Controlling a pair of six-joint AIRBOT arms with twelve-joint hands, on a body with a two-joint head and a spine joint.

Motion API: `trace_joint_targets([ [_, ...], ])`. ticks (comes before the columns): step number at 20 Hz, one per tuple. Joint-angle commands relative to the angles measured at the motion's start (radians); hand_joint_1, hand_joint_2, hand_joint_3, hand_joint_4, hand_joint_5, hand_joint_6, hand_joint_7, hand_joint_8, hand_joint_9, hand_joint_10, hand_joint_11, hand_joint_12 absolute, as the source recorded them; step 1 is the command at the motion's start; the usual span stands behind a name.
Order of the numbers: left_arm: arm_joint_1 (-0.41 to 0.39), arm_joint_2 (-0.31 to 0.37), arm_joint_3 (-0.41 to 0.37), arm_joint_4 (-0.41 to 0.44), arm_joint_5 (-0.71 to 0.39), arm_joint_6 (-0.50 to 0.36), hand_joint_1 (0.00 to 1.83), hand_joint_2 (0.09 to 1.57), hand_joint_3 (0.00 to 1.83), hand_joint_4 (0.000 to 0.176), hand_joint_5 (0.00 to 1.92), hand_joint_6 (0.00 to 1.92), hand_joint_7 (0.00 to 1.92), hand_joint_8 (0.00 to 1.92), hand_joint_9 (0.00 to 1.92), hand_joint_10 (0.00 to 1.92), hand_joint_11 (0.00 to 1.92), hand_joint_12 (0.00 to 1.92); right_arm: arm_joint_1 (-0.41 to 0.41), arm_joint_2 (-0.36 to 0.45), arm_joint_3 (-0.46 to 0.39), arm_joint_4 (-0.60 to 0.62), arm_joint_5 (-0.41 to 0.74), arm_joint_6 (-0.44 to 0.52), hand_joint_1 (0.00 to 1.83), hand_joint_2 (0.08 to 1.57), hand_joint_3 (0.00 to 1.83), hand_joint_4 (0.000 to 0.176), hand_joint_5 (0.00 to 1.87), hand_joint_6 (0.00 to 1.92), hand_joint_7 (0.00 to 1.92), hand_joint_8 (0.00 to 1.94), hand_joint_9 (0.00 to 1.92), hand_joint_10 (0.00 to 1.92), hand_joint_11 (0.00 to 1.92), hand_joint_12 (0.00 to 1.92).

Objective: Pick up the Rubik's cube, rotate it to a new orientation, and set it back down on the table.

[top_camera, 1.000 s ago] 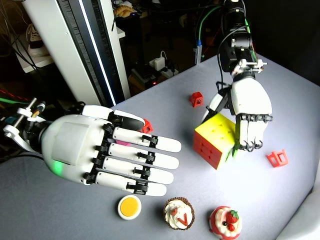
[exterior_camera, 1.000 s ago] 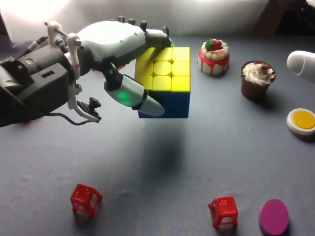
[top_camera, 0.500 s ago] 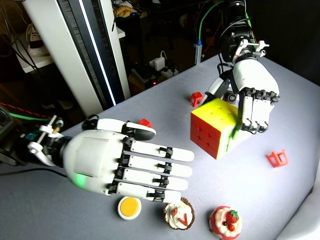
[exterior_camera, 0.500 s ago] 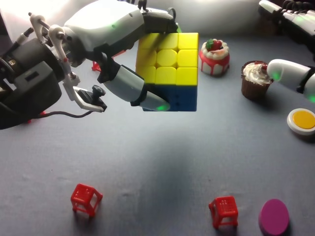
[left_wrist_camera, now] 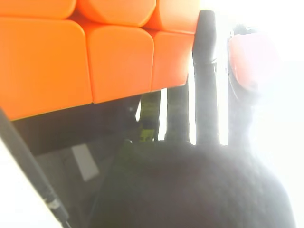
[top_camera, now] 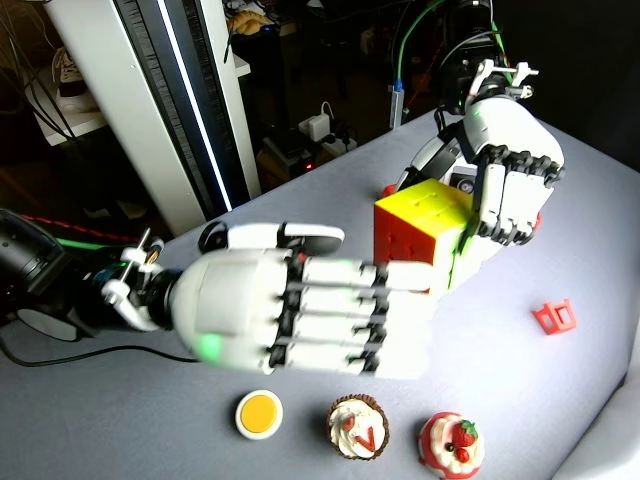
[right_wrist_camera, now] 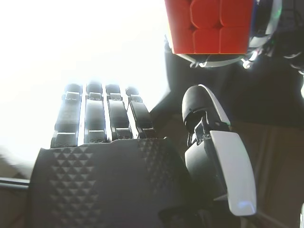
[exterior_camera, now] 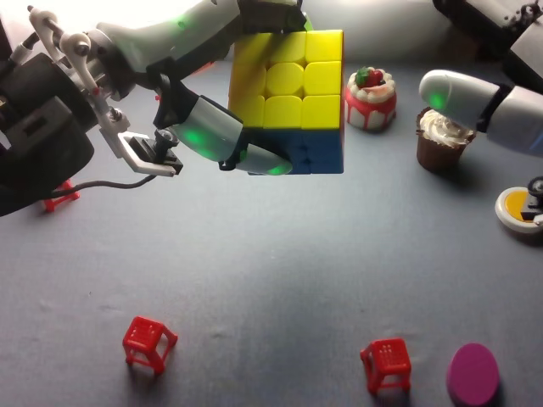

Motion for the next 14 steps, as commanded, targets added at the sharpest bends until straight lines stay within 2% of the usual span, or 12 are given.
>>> trace_joint_targets([
  [1,-0.024,0.003,-0.004,-0.025,-0.166,-0.008,1.22,0.59,1.42,0.0,0.9,1.65,1.0,1.92,1.25,1.92,1.35,1.92,0.017,-0.004,0.007,0.021,0.111,0.006,0.06,1.35,0.0,0.0,0.04,0.02,0.04,0.01,0.04,0.16,0.01,0.01],
  [3,-0.025,0.006,-0.004,-0.023,-0.187,-0.008,1.22,0.52,1.6,0.0,0.96,1.8,1.09,1.92,1.37,1.92,1.47,1.92,0.026,-0.022,0.024,0.019,0.109,0.006,0.1,1.32,0.0,0.0,0.06,0.02,0.05,0.01,0.02,0.16,0.01,0.02],
  [4,-0.026,0.007,-0.004,-0.023,-0.193,-0.008,1.36,0.54,1.55,0.0,1.1,1.9,1.01,1.92,1.39,1.92,1.48,1.92,0.029,-0.03,0.032,0.017,0.104,0.006,0.05,1.33,0.0,0.0,0.04,0.01,0.03,0.0,0.0,0.09,0.0,0.0],
  [5,-0.028,0.011,-0.006,-0.022,-0.201,-0.006,1.24,0.53,1.56,0.0,0.98,1.79,1.05,1.92,1.29,1.92,1.34,1.92,0.031,-0.039,0.04,0.015,0.1,0.006,0.02,1.34,0.0,0.0,0.01,0.0,0.01,0.0,0.0,0.02,0.0,0.0],
  [6,-0.033,0.014,-0.009,-0.017,-0.208,-0.005,1.22,0.52,1.59,0.0,0.97,1.77,1.08,1.92,1.29,1.92,1.34,1.92,0.033,-0.049,0.048,0.013,0.095,0.006,0.0,1.34,0.0,0.0,0.0,0.0,0.0,0.0,0.0,0.0,0.0,0.0],
  [7,-0.037,0.017,-0.013,-0.017,-0.219,-0.001,1.36,0.54,1.54,0.0,1.01,1.89,1.0,1.92,1.32,1.92,1.4,1.92,0.036,-0.057,0.055,0.006,0.089,0.006,0.0,1.35,0.0,0.0,0.0,0.0,0.0,0.0,0.0,0.0,0.0,0.0],
  [8,-0.039,0.018,-0.014,-0.015,-0.223,-0.001,1.24,0.55,1.54,0.0,0.92,1.83,1.05,1.92,1.26,1.92,1.32,1.92,0.038,-0.061,0.057,0.003,0.086,0.006,0.03,1.35,0.0,0.0,0.0,0.0,0.0,0.0,0.0,0.0,0.0,0.0],
  [10,-0.041,0.021,-0.017,-0.013,-0.235,0.001,1.21,0.74,1.13,0.0,0.79,1.52,0.88,1.91,1.16,1.92,1.24,1.92,0.045,-0.072,0.064,-0.009,0.077,0.006,0.01,1.36,0.0,0.0,0.0,0.0,0.0,0.0,0.0,0.0,0.0,0.0],
  [11,-0.043,0.023,-0.017,-0.013,-0.245,0.001,1.21,0.68,1.27,0.0,0.83,1.64,0.91,1.92,1.14,1.92,1.27,1.92,0.049,-0.078,0.068,-0.017,0.07,0.006,0.0,1.35,0.0,0.0,0.0,0.0,0.0,0.0,0.0,0.0,0.0,0.0],
  [12,-0.047,0.024,-0.019,-0.008,-0.245,0.001,1.22,0.64,1.33,0.0,0.85,1.65,0.94,1.92,1.15,1.92,1.28,1.92,0.051,-0.083,0.07,-0.021,0.068,0.006,0.0,1.34,0.0,0.0,0.0,0.0,0.0,0.0,0.0,0.0,0.0,0.0],
  [13,-0.051,0.027,-0.023,-0.004,-0.239,0.012,1.36,0.64,1.25,0.0,0.83,1.5,0.9,1.8,0.95,1.92,1.26,1.92,0.053,-0.088,0.074,-0.026,0.065,0.006,0.05,1.34,0.0,0.0,0.0,0.0,0.0,0.0,0.0,0.0,0.0,0.0],
  [14,-0.054,0.027,-0.023,-0.004,-0.231,0.015,1.39,0.61,1.26,0.0,0.91,1.4,0.92,1.73,0.92,1.92,1.27,1.92,0.057,-0.091,0.076,-0.031,0.064,0.006,0.01,1.34,0.0,0.0,0.0,0.0,0.0,0.0,0.0,0.0,0.0,0.0],
])
